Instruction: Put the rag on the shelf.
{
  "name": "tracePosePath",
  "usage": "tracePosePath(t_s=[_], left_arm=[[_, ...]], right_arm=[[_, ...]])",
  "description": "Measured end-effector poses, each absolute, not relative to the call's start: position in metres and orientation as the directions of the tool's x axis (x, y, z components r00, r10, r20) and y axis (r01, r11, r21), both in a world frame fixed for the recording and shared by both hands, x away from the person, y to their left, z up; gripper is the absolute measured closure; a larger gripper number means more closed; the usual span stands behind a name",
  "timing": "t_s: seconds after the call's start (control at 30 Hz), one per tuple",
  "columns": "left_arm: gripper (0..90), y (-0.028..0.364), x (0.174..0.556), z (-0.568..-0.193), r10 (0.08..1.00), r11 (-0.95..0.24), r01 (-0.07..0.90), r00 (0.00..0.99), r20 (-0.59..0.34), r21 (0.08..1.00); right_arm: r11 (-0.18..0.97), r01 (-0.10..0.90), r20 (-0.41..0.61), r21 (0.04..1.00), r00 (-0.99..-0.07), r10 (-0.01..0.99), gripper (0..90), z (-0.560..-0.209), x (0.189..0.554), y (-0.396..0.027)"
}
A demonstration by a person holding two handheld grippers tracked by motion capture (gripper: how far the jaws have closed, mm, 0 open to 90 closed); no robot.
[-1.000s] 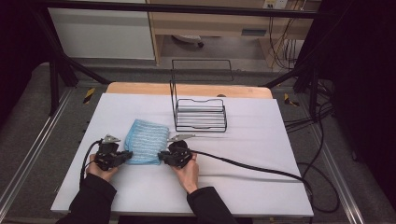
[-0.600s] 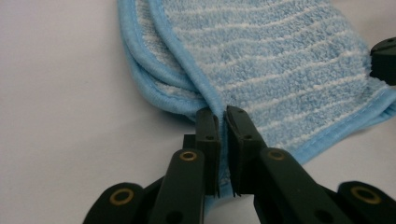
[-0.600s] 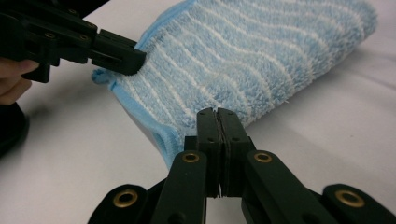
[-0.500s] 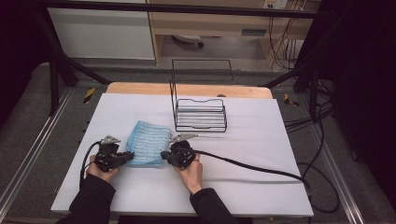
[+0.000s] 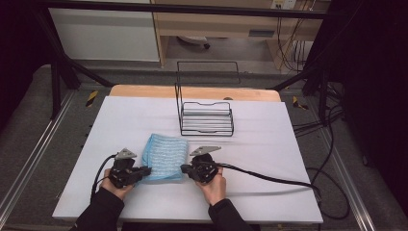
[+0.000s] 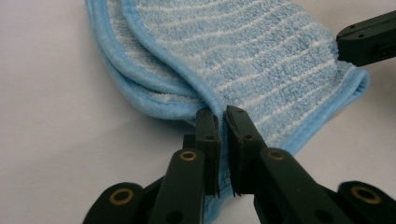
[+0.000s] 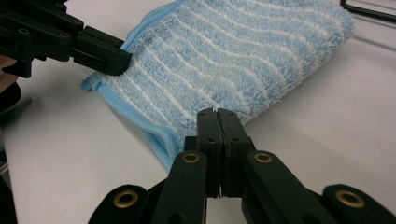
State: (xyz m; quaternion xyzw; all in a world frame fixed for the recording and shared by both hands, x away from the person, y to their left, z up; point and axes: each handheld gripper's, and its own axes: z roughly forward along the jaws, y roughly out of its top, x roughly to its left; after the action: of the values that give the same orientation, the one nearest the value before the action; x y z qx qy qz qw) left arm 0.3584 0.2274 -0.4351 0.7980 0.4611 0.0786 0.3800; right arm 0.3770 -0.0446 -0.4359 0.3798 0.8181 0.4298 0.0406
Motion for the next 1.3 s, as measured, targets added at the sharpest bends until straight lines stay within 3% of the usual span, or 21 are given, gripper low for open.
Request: tracePosePath(t_s=[0.67, 0.93, 1.03, 1.13, 1.17, 1.2, 1.3], left_arm=[[84.6, 0.164, 0.325, -0.437, 0.714, -0.367, 0.618, 0.666, -0.215, 0.695], [83.0, 0.167, 0.324, -0.438, 0.732, -0.374, 0.616, 0.655, -0.188, 0.693], [72.9, 0.172, 0.325, -0.433, 0.731, -0.364, 0.602, 0.658, -0.183, 0.711], [60.6, 0.181, 0.327, -0.425, 0.735, -0.357, 0.580, 0.658, -0.163, 0.732], [52.6, 0.183, 0.330, -0.423, 0.740, -0.356, 0.576, 0.654, -0.154, 0.736], [52.6, 0.186, 0.333, -0.420, 0.746, -0.356, 0.574, 0.650, -0.146, 0.737], [41.7, 0.194, 0.344, -0.415, 0.761, -0.362, 0.568, 0.639, -0.117, 0.739]], right_arm=[[0.328, 0.622, 0.268, 0.711, -0.671, 0.691, 89.2, -0.435, 0.337, -0.115], [0.343, 0.631, 0.268, 0.696, -0.671, 0.691, 87.0, -0.449, 0.336, -0.114], [0.352, 0.617, 0.257, 0.704, -0.683, 0.683, 79.2, -0.450, 0.337, -0.114], [0.347, 0.589, 0.239, 0.730, -0.695, 0.678, 65.9, -0.444, 0.338, -0.118], [0.334, 0.569, 0.231, 0.752, -0.701, 0.674, 57.1, -0.438, 0.341, -0.121], [0.334, 0.569, 0.231, 0.752, -0.701, 0.674, 57.1, -0.438, 0.341, -0.121], [0.308, 0.554, 0.236, 0.773, -0.703, 0.671, 43.1, -0.430, 0.348, -0.129]])
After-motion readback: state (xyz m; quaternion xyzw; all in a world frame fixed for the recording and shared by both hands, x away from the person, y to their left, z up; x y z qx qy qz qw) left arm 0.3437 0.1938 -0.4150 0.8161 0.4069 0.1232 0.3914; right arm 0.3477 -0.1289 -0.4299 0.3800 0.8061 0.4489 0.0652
